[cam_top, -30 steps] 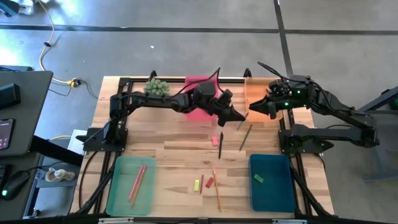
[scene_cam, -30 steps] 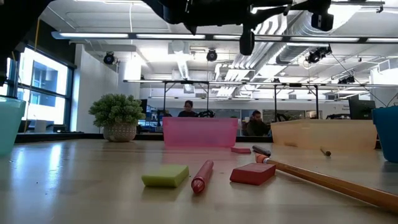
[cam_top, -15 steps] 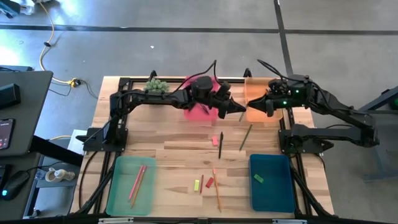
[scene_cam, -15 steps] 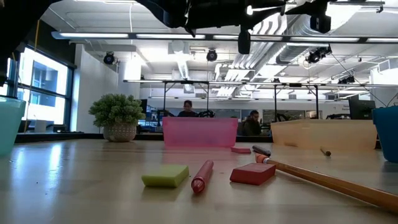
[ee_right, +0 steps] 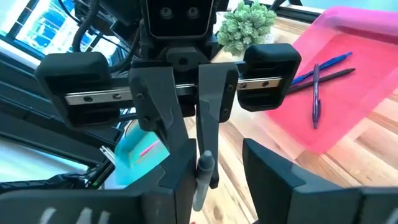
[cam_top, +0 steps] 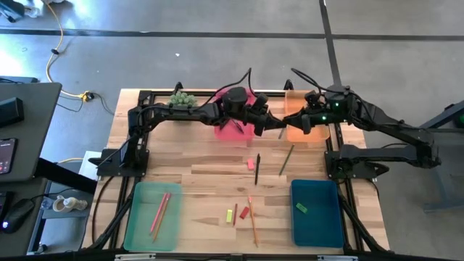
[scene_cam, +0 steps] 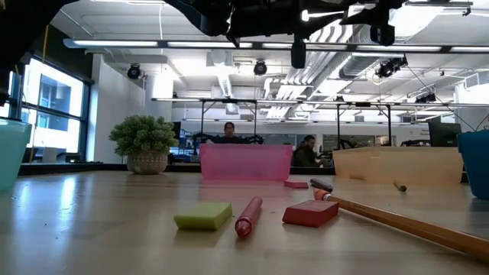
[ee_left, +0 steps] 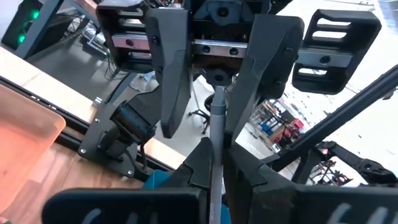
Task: Sort crayons/erasers/pens/pencils in bins
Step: Put the gray crayon into the orange bin
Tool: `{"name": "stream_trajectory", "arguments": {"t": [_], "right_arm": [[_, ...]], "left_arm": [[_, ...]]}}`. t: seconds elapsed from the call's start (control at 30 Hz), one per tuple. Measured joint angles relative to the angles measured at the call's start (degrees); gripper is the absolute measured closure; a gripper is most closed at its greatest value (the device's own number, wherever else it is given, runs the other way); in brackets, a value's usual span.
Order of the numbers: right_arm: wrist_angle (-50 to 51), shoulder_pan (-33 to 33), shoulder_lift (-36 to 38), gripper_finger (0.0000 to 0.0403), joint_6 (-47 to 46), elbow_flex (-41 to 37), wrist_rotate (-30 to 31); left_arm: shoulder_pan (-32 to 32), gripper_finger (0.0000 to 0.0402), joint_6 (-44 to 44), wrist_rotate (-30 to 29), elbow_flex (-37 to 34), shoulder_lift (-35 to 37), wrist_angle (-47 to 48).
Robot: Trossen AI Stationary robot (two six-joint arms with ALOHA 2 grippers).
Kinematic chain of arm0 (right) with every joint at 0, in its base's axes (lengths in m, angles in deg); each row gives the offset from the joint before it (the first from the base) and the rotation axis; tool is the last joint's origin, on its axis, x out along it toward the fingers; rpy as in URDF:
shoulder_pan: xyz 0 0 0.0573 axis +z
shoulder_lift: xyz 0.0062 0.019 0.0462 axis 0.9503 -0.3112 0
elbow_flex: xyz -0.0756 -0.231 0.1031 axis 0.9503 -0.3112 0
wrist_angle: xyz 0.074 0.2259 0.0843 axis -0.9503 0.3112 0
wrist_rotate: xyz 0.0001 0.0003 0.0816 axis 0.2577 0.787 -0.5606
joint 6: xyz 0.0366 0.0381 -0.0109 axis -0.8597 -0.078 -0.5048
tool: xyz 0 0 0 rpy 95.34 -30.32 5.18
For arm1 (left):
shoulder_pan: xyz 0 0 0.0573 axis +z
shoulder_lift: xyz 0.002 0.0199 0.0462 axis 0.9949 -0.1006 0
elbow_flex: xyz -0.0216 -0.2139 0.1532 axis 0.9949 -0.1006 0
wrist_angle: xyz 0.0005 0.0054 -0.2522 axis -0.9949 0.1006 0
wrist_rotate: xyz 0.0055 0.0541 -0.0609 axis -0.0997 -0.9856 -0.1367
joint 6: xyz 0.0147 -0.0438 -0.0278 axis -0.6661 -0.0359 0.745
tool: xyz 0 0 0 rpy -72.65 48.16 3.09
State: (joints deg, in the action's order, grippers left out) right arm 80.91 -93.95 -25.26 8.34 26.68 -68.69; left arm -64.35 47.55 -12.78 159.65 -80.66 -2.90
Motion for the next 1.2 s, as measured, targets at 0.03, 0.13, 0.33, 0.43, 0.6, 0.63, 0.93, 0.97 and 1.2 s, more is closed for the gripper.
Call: {"name": "stream_trajectory", "arguments": {"t": [0.03,0.13,0.33,0.43,0.6,0.63,0.93,0.97,1.2], "right_arm": [[-0.10,0.00,-0.07,0.0290,0.06,0.00,0.00],[-0.12,0.00,-0.09,0.0318,0.16,0.04,-0.02],[-0.12,0.02,-0.09,0.0382,0.21,0.06,-0.11],[-0.10,0.00,-0.09,0.0395,0.21,0.06,-0.11],[0.01,0.00,-0.09,0.0385,-0.03,0.07,-0.09],[0.01,0.02,-0.09,0.0384,-0.07,0.07,-0.08],[1.07,0.01,-0.25,0.0384,-0.09,-0.02,0.22],[1.48,0.00,-0.29,0.0385,-0.10,-0.02,0.27],[10.57,0.02,-1.85,0.0391,-1.27,-0.02,5.59]], "left_arm": [[0.00,0.0392,-0.17,0.02,0.00,0.00,0.08],[0.00,0.0392,-0.21,-0.01,0.00,-0.02,0.20],[0.00,0.0392,-0.26,-0.26,-0.02,-0.11,0.20],[0.00,0.0392,-0.40,-0.61,-0.02,-0.11,0.14],[0.00,0.0382,-0.36,-0.63,-0.02,-0.11,0.13],[0.00,0.0379,-0.33,-0.69,-0.02,-0.11,0.11],[-0.02,0.0322,-7.99,-2.60,0.01,0.01,3.43],[0.00,0.0311,-10.27,-2.76,0.02,0.08,4.34],[0.78,0.0252,-21.66,-3.59,0.07,0.11,14.08]]}}
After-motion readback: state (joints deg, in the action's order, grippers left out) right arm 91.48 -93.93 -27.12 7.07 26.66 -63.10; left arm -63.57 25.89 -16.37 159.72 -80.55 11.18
